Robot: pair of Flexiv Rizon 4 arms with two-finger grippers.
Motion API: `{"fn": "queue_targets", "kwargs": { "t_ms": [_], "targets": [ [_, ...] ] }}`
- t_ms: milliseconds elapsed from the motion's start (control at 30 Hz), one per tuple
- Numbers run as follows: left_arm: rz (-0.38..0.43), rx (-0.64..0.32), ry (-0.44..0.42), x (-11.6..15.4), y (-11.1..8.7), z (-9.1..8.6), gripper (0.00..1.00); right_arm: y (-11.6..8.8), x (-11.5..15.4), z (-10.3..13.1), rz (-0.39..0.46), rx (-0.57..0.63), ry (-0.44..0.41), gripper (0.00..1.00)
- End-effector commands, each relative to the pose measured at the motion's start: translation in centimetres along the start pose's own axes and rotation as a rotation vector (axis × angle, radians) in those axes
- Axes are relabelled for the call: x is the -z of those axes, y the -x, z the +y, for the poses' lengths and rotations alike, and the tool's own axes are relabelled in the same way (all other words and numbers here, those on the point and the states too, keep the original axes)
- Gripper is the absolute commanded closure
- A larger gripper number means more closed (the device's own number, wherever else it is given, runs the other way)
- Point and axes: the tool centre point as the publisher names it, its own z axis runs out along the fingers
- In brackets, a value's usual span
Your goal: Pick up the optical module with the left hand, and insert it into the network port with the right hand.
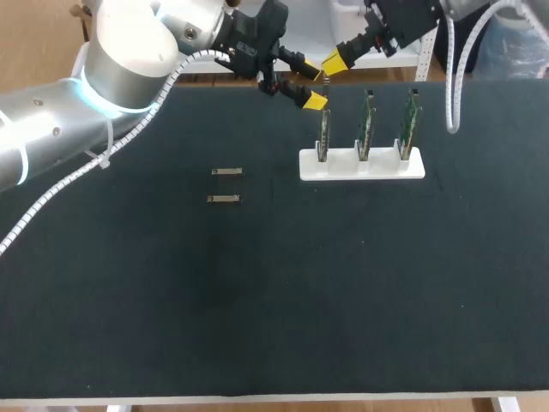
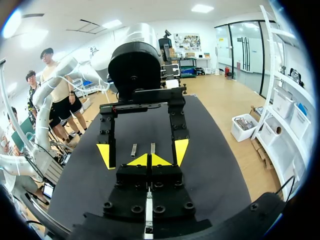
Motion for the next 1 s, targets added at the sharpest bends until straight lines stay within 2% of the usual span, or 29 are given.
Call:
{"fn": "queue_targets", "kwargs": {
  "t_ms": [33,1000],
  "targets": [
    [0.001,-0.001,0.001,-0.02,-0.01,-0.01,0.0,-0.03,-0.21,-0.96,0.003,-0.005,0.36,1.0],
    [0.001,-0.001,0.001,-0.02,-0.01,-0.01,0.0,-0.77,-1.03,-1.16,0.015,-0.031,0.376,1.0]
  ]
}}
